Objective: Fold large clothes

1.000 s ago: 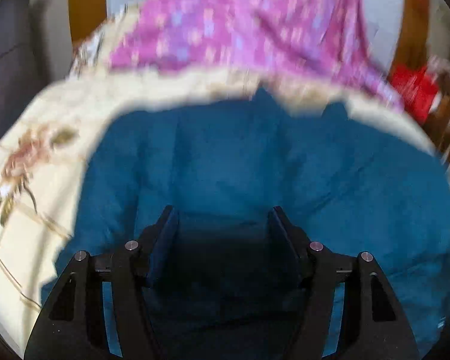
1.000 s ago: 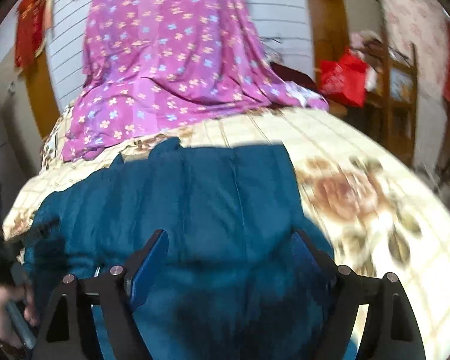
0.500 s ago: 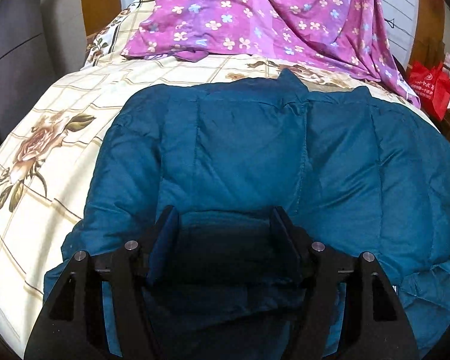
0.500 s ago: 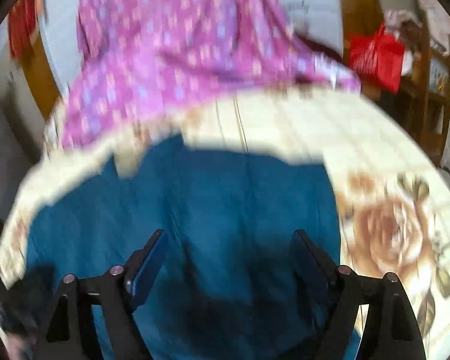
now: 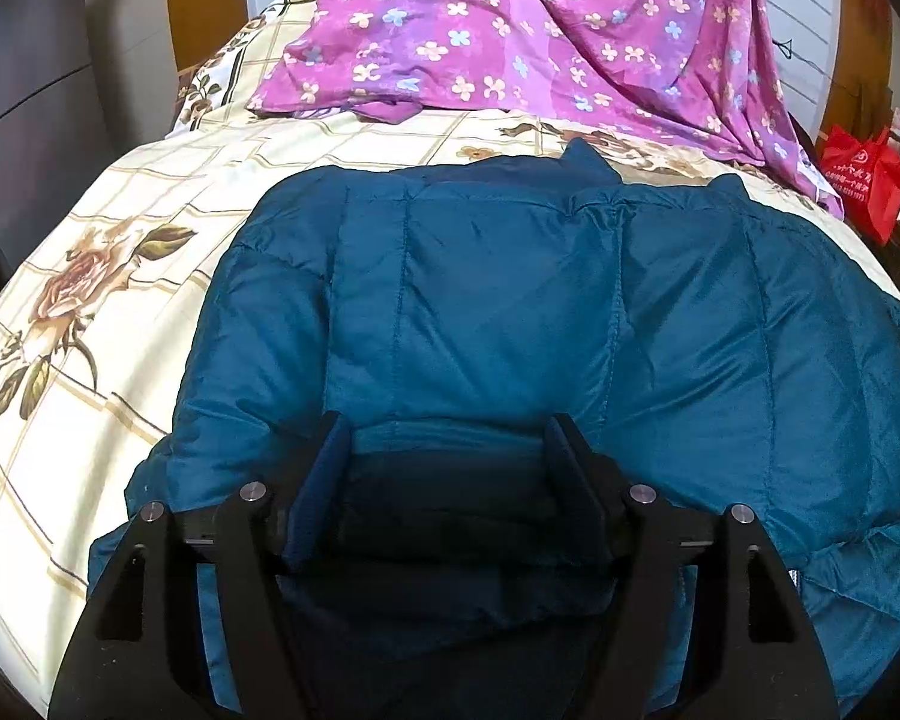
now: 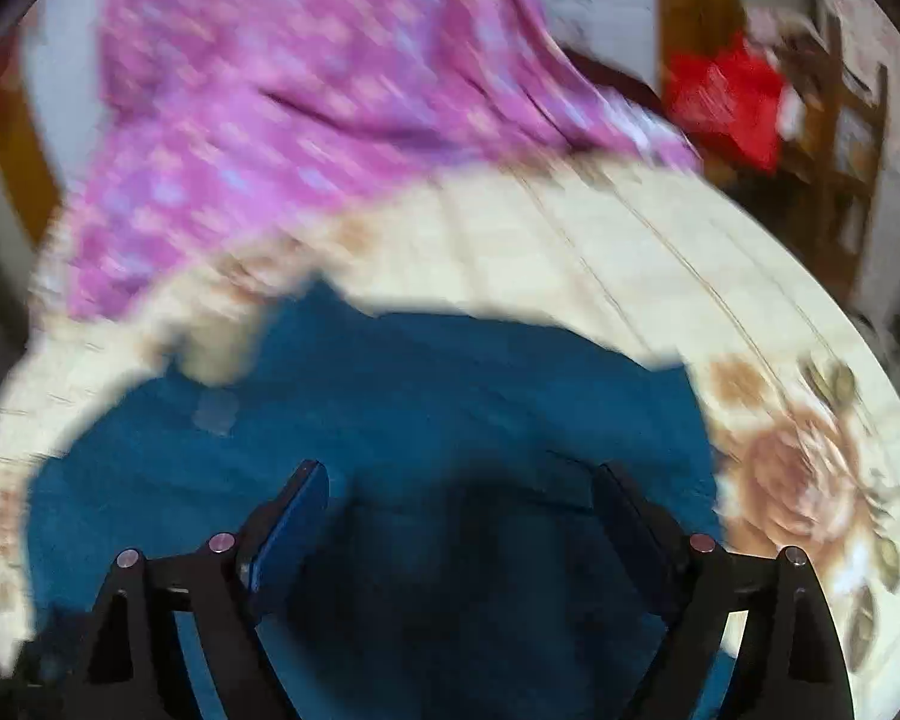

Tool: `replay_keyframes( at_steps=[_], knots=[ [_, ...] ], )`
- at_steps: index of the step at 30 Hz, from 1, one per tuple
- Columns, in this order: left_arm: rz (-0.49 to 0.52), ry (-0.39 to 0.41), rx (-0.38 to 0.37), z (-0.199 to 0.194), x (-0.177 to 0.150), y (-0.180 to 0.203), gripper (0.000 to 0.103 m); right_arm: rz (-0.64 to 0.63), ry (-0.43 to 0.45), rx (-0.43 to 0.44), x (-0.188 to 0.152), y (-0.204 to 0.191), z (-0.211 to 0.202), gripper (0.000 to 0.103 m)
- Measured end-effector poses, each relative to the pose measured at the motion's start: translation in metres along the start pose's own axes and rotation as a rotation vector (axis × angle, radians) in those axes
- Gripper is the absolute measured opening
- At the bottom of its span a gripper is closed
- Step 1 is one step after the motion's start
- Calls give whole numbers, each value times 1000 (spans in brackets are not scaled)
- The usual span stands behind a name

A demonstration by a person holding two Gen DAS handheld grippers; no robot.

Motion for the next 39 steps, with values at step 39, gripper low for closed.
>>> replay_keyframes(
  at_steps=[39],
  knots=[
    [-11,60,-100,-77,-38,-77,72,6,-79,-30,-192,25,-136,103]
  ],
)
Point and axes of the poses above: each gripper's, at about its wrist camera, not at the fingertips, and z roughly the way its jaws point, y to its right, x to its top, the point moved 2 cm from there along z, roughly the way its jaws point, and after that the axes turned 12 degrees about x, right-handed, at the moved point
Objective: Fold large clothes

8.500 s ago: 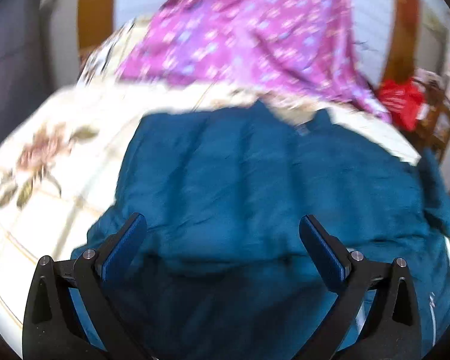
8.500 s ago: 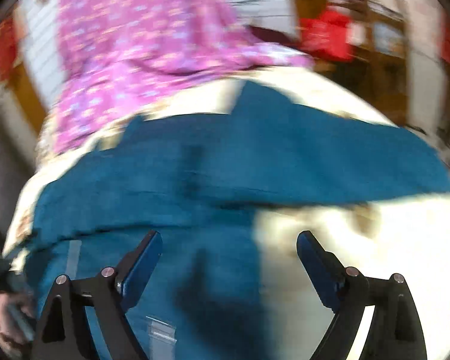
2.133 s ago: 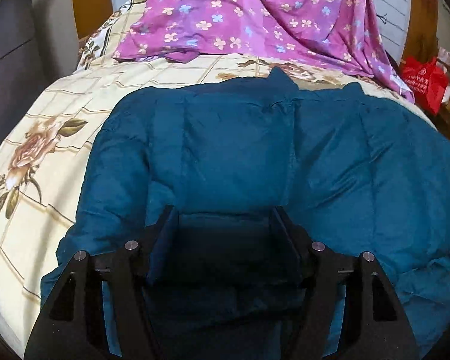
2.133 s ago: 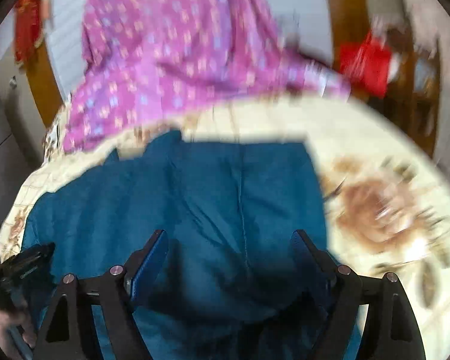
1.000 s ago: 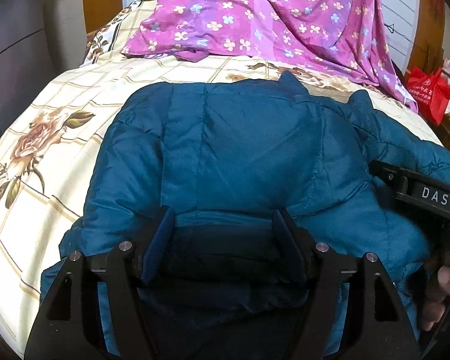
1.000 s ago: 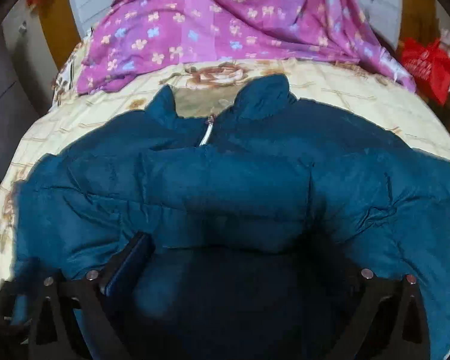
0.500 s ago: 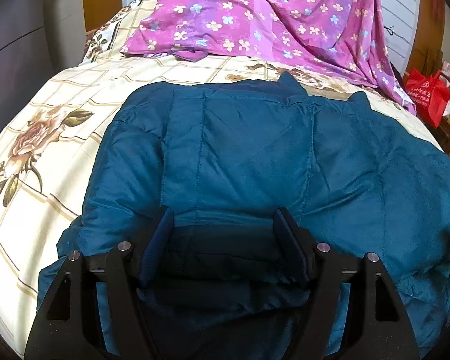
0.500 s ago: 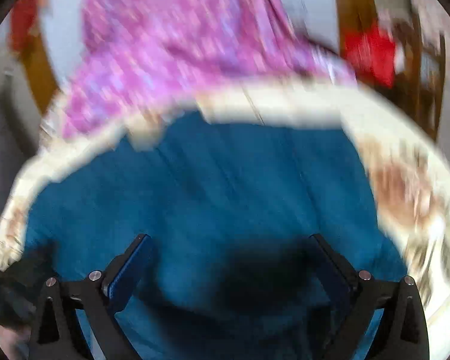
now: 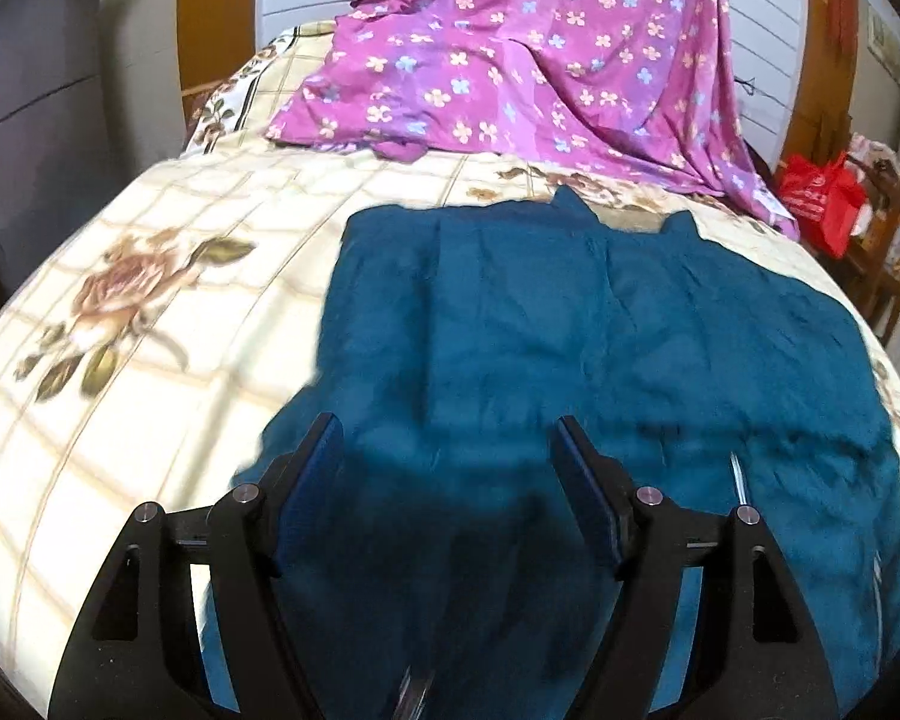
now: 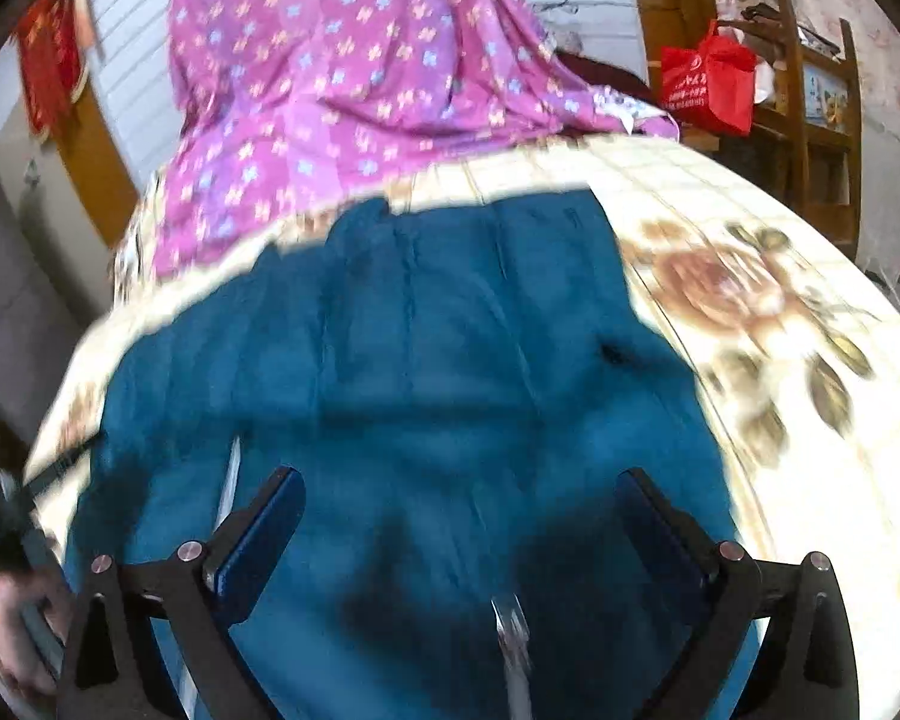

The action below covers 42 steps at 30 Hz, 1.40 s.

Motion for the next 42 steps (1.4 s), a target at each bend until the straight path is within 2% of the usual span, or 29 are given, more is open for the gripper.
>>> replay_keyframes(
  at_steps=[2,4,6,8,9,11,13,18,24,27,30,33,36,38,42],
  knots=[
    [27,-19,-15,-9,-17,-7,72,-48,-86,-21,-31,2,-2,103],
    [117,-54,-4,-14,-38,-6,72,-80,-177,-49,-66,9,0,103],
    [175,-92,20,-18,-59,-8,72,-142,-149,-49,-85,7,-15,103],
    [183,-130,15,-20,-73,-12,72,-154,-119,-40,-90,9,-31,103],
    [186,-150,2,-25,-84,-17,72,-155,-73,-30,-91,12,-44,103],
    [197,-145,-2,-34,-100,-23,72,-139,19,23,-97,23,-71,103],
    [201,-133,5,-41,-113,-27,72,-127,49,32,-105,35,-84,103],
    [181,-94,-6,-53,-129,-38,73,-48,57,14,-113,72,-101,103],
    [119,-89,-9,-75,-133,-70,73,87,48,75,-124,106,-114,103],
    [75,-68,15,-87,-133,-99,73,103,14,88,-133,115,-111,103],
    [76,-51,71,-90,-134,-123,73,135,4,119,-136,121,-110,103],
    [42,-81,74,-87,-142,-140,73,157,16,138,-136,123,-112,103],
    [-9,-140,16,-78,-152,-150,73,164,20,142,-135,121,-110,103],
    [-32,-169,-87,-80,-158,-148,73,155,15,127,-135,118,-108,103],
    [-39,-207,-142,-84,-169,-143,73,133,4,103,-135,115,-106,103]
  ],
)
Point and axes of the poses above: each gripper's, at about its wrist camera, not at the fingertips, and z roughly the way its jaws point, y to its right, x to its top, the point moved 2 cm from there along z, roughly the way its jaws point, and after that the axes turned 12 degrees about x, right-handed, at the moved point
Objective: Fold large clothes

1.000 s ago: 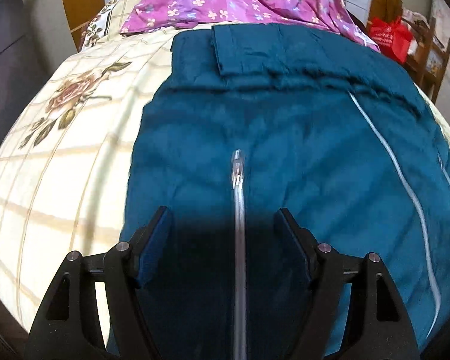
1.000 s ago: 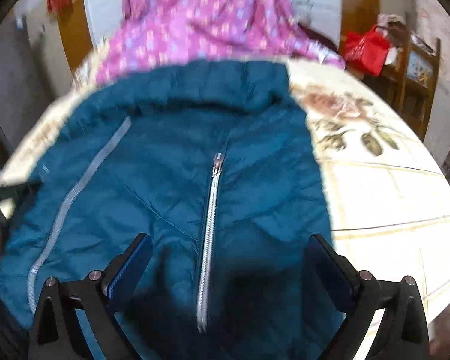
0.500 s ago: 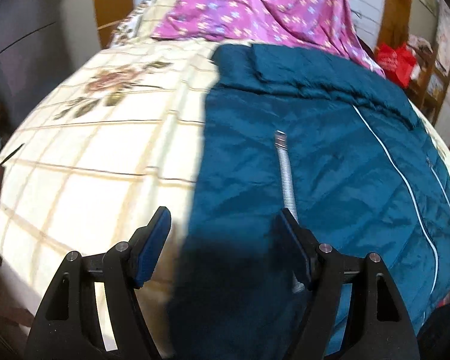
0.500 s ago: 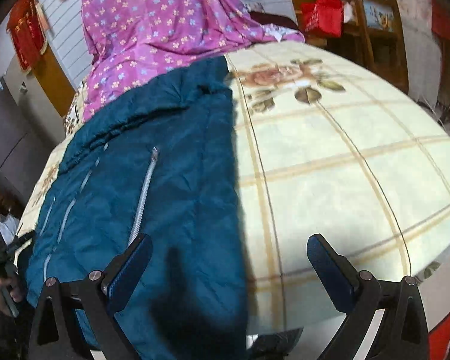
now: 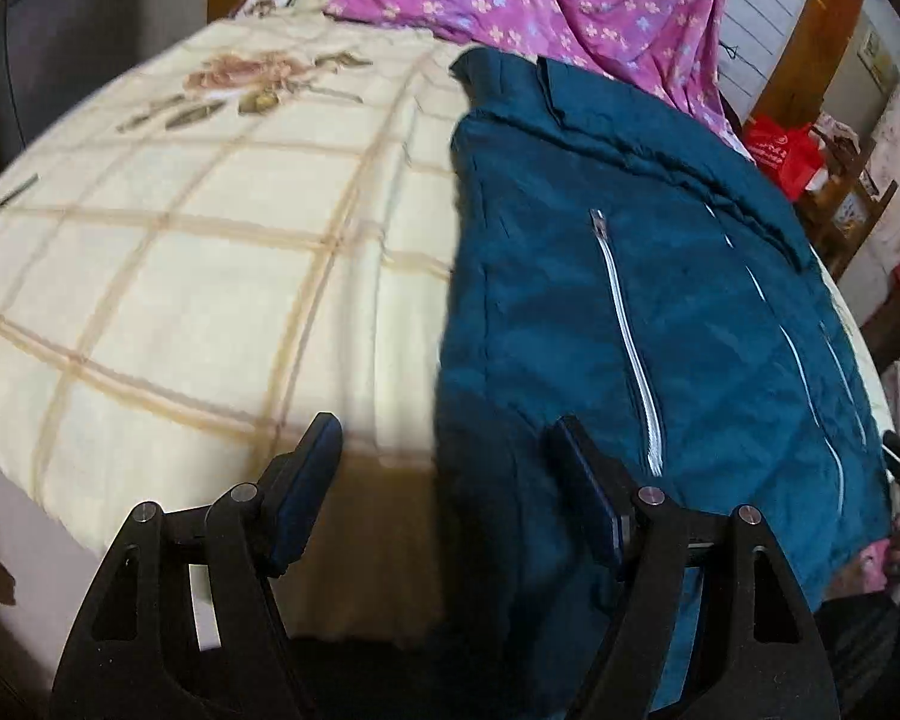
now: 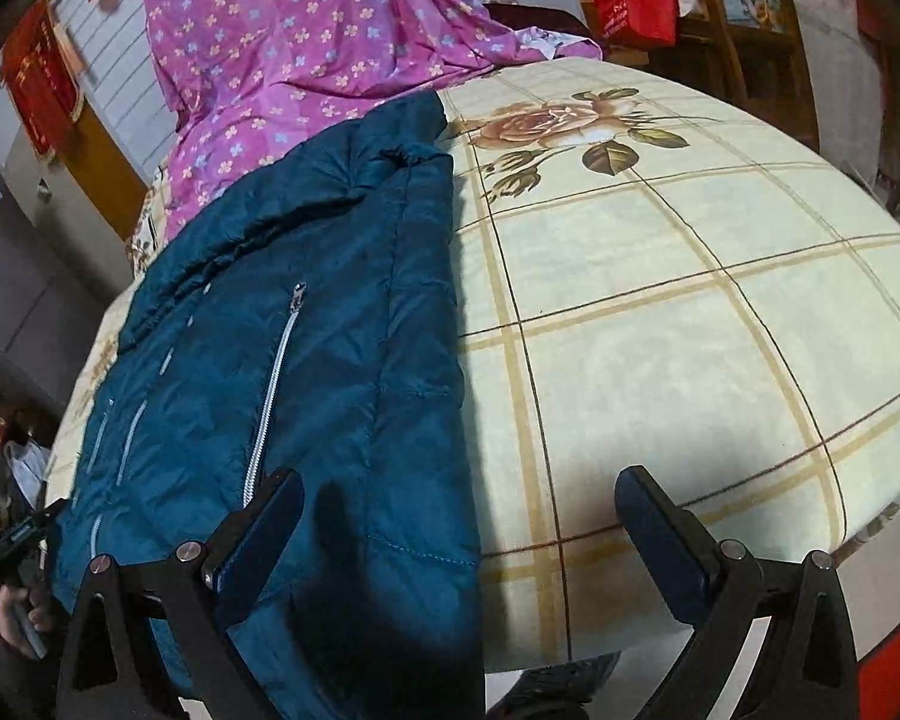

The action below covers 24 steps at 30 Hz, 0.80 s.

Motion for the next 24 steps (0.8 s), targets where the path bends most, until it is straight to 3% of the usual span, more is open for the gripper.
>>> replay_keyframes(
  at_steps=[3,5,8,11,14,20,24],
  knots=[
    [-18,-26,-99,-10,-12,0,74,-4,0,4,0,1,-1,103],
    [5,-30,-163,-17,-23,3,86,-3,1,7,0,1,-1,103],
    [79,-24,-194,-24,-31,17,91,-15,-8,50,-1,-2,0,103],
    [119,-35,-291,-29,-35,30,91,-64,-54,170,-8,-12,2,103],
    [177,23,-288,-34,-29,41,91,-93,-83,261,-18,-15,-2,103],
    [187,-25,-311,-19,-25,48,91,23,-33,405,-25,11,-18,103],
    [205,-17,-304,-20,-27,51,91,66,-66,518,-28,8,-15,103]
  ],
)
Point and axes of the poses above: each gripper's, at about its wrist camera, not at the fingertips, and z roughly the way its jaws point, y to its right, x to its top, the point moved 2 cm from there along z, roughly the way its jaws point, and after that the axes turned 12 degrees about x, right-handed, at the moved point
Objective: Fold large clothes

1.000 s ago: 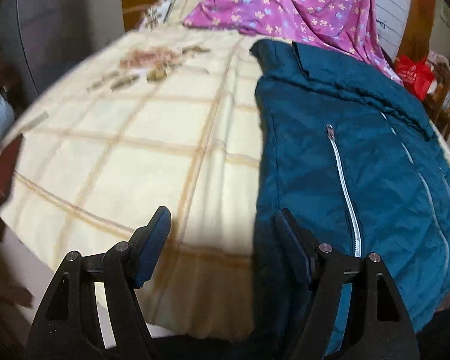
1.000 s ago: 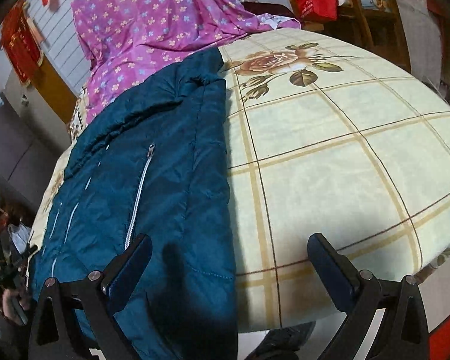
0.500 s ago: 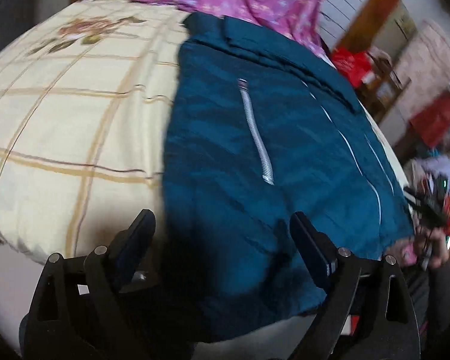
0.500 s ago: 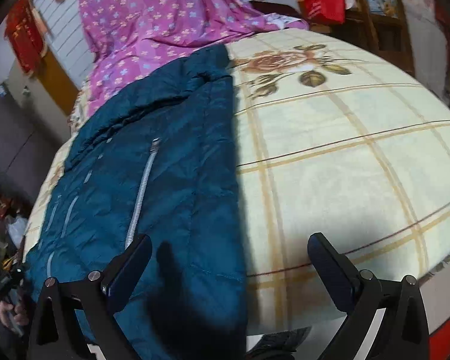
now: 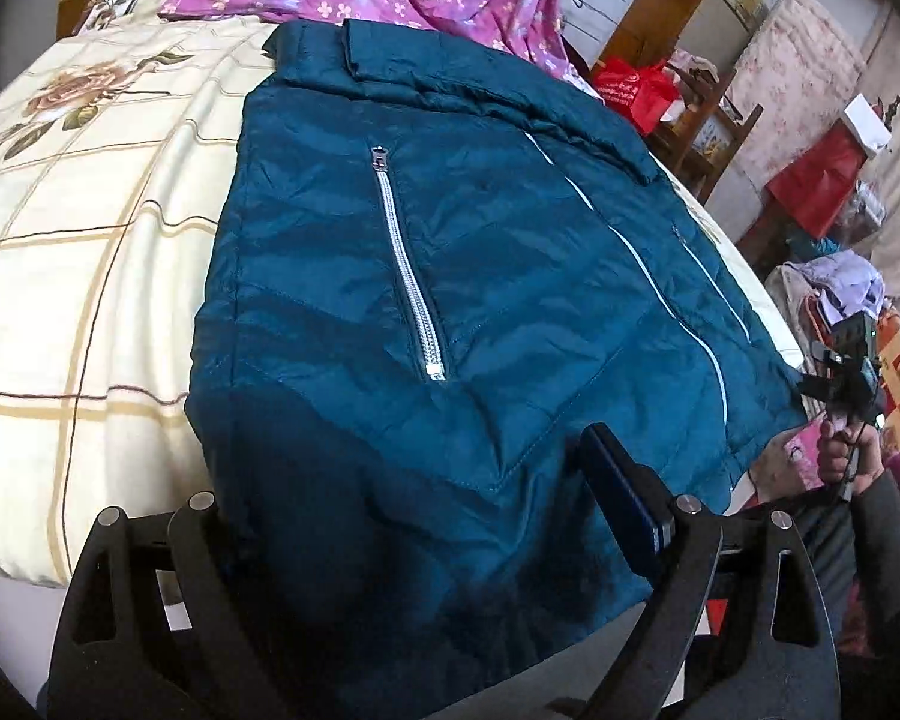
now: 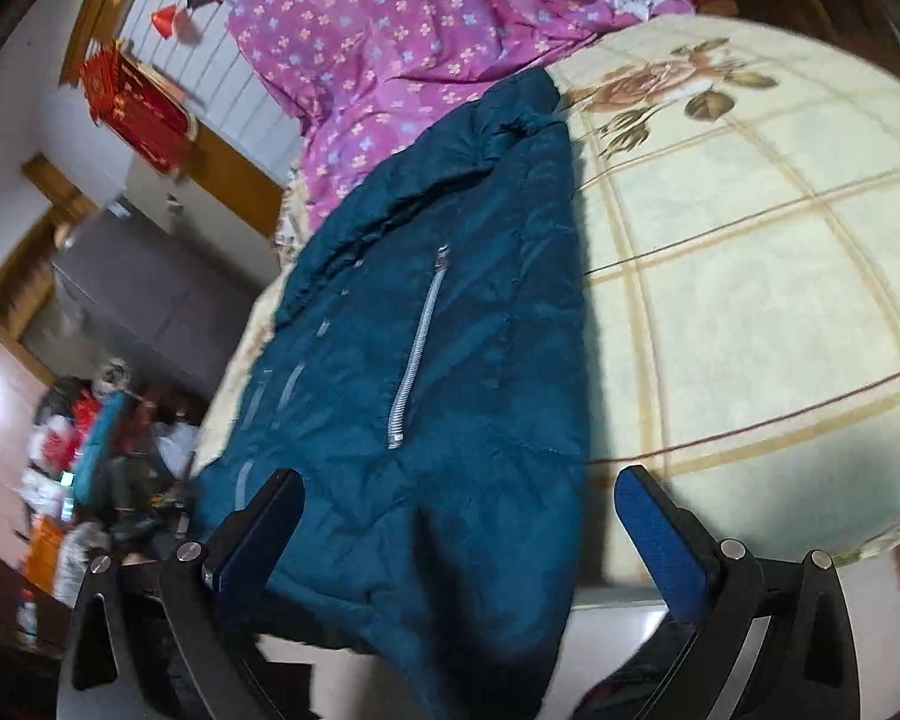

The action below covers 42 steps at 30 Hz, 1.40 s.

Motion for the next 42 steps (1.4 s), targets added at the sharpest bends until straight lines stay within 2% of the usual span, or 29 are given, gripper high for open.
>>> replay_keyframes(
  at_steps=[2,5,7,9,12,15,19,21,23,25,27,32,38,42],
  knots=[
    [-33,11,16,-1,1,-7,91,11,-58,68,-2,-6,12,103],
    [-103,17,39,1,4,-21,91,4,-102,99,-5,-12,22,103],
    [-96,16,23,-1,3,-20,91,16,-83,98,-5,-10,19,103],
    [-48,7,-11,-2,-1,-10,91,9,-86,102,-7,-11,19,103],
    [2,22,7,-3,-3,0,91,-48,-87,39,-8,-17,23,102],
    [-23,23,18,0,-1,-3,91,-60,-59,7,-4,-15,24,101],
    [-18,29,41,1,-1,-1,89,-77,-42,-36,1,-13,24,95],
    [-2,38,69,1,-3,1,87,-98,-46,-67,0,-13,25,90],
    [5,45,86,2,-4,2,84,-108,-46,-89,1,-11,24,80],
    [3,49,91,3,-3,1,83,-93,-41,-90,3,-8,22,77],
    [3,53,98,4,-3,1,83,-102,-53,-104,3,-9,23,77],
    [31,80,141,5,-6,7,84,-159,-88,-143,1,-18,33,88],
    [31,89,149,8,-5,7,88,-105,-35,-93,1,-12,26,89],
    [54,83,164,10,-5,11,90,-109,-48,-112,0,-14,26,87]
  ],
)
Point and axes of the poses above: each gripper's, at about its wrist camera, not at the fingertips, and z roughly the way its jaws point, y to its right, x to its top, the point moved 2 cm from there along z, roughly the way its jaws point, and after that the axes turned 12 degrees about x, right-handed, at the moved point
